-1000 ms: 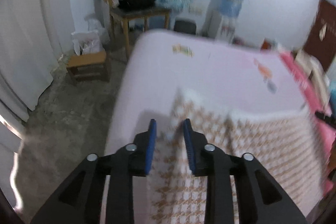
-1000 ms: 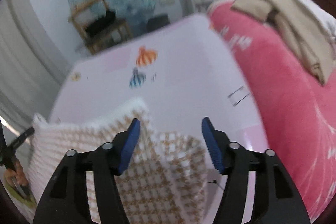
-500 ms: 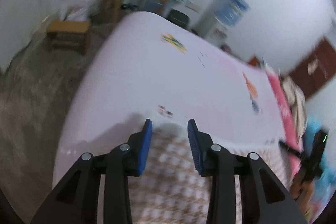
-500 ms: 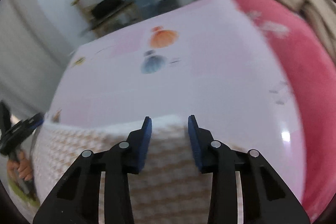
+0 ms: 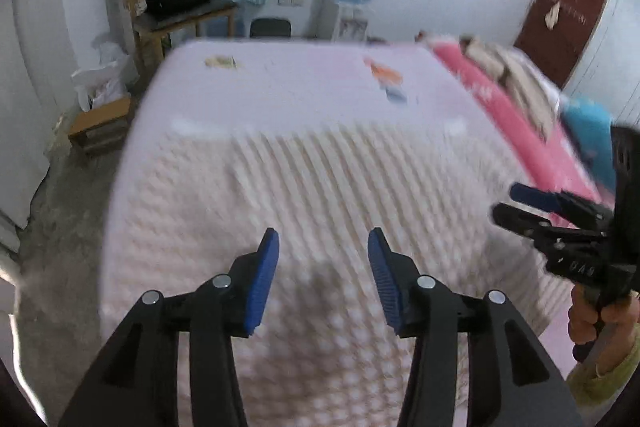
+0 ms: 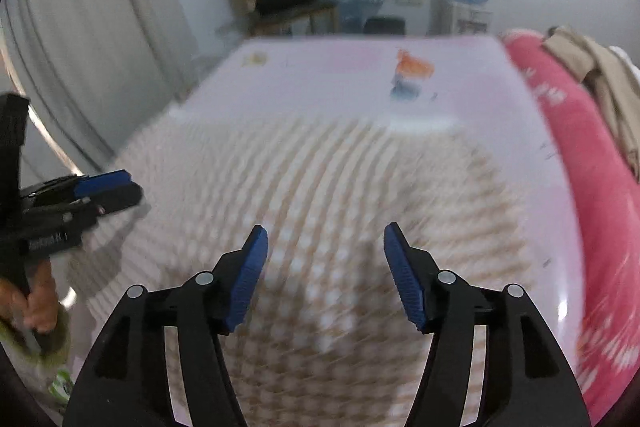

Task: Fold large clothes
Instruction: 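Press both open grippers on the folded coat to flatten it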

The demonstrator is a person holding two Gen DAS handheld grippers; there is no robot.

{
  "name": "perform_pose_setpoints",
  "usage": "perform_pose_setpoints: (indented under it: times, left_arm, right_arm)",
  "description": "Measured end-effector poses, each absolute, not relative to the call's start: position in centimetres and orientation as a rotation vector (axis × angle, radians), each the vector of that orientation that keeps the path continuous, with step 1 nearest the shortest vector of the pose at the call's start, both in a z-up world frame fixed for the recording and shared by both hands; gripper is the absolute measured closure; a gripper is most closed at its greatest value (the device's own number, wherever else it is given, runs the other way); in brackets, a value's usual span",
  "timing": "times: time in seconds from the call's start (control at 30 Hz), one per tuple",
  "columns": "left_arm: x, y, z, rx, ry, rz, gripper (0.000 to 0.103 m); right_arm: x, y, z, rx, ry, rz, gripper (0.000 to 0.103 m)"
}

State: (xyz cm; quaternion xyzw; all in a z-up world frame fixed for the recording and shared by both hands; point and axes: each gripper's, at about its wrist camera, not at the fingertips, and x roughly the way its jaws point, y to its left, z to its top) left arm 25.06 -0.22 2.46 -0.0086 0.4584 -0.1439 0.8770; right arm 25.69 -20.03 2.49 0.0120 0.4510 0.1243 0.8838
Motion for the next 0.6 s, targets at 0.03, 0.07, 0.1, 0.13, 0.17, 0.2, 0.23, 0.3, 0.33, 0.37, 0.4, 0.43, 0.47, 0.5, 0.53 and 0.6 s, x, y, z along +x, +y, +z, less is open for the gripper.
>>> perform_pose_setpoints:
  times: [0.03, 0.07, 0.1, 0.13, 0.17, 0.2, 0.23, 0.3, 0.33, 0.37, 0.4, 0.43, 0.47, 0.5, 0.53, 0.6]
  left_arm:
    - [25.0, -0.9, 0.5, 0.011, 0.994, -0.269, 0.056]
    - [25.2, -1.2, -0.8, 0.020, 0.992, -0.256, 0.055]
    - [25.0, -1.1, -1.4, 0.012, 0.969, -0.255, 0.055]
    - [24.7, -0.9, -1.2, 0.003, 0.955, -0.250, 0.055]
    - [24.3, -0.8, -0.6, 0.002, 0.957, -0.236, 0.055]
    - [23.5, -0.5, 0.2, 0.003, 0.949, -0.228, 0.055]
    - [22.6, -0.2, 0.8, 0.008, 0.934, -0.233, 0.055]
    - [20.8, 0.3, 1.8, 0.013, 0.904, -0.265, 0.055]
    - [19.6, 0.4, 1.8, 0.019, 0.904, -0.284, 0.055]
    - [18.8, 0.3, 1.4, 0.027, 0.920, -0.285, 0.055]
    - [18.7, 0.1, 0.6, 0.042, 0.947, -0.277, 0.055]
    - [18.4, -0.1, -0.8, 0.068, 0.979, -0.256, 0.055]
    - [18.5, 0.0, -1.7, 0.076, 0.983, -0.252, 0.053]
    - [18.3, 0.0, -1.9, 0.080, 0.956, -0.249, 0.053]
    - [18.0, -0.1, -1.5, 0.094, 0.944, -0.242, 0.053]
    - [17.0, 0.1, -0.5, 0.074, 0.942, -0.245, 0.053]
  right_arm:
    - [25.9, -19.5, 1.1, -0.001, 0.964, 0.237, 0.043]
    - [26.2, -19.4, 0.2, -0.020, 0.971, 0.229, 0.043]
    - [26.1, -19.4, -0.1, -0.030, 0.965, 0.225, 0.043]
    - [25.9, -19.5, 0.4, -0.026, 0.973, 0.212, 0.043]
    - [25.6, -19.5, 1.0, -0.022, 0.984, 0.193, 0.043]
    - [24.7, -19.7, 2.1, -0.013, 0.972, 0.184, 0.043]
    - [23.7, -19.9, 3.0, -0.004, 0.948, 0.194, 0.043]
    - [21.8, -19.9, 4.2, 0.016, 0.920, 0.214, 0.043]
    - [20.5, -19.8, 4.2, 0.025, 0.918, 0.233, 0.043]
    - [19.7, -19.7, 3.7, 0.023, 0.923, 0.240, 0.043]
    - [19.1, -19.5, 2.6, 0.008, 0.939, 0.236, 0.042]
    - [18.9, -18.9, 0.9, -0.019, 0.973, 0.219, 0.041]
    - [19.4, -18.9, -0.3, -0.026, 0.979, 0.206, 0.040]
    - [19.3, -19.0, -0.8, -0.001, 0.961, 0.196, 0.040]
    - [19.1, -19.2, -0.5, 0.016, 0.974, 0.185, 0.040]
    - [18.2, -19.1, 1.2, 0.032, 0.975, 0.158, 0.040]
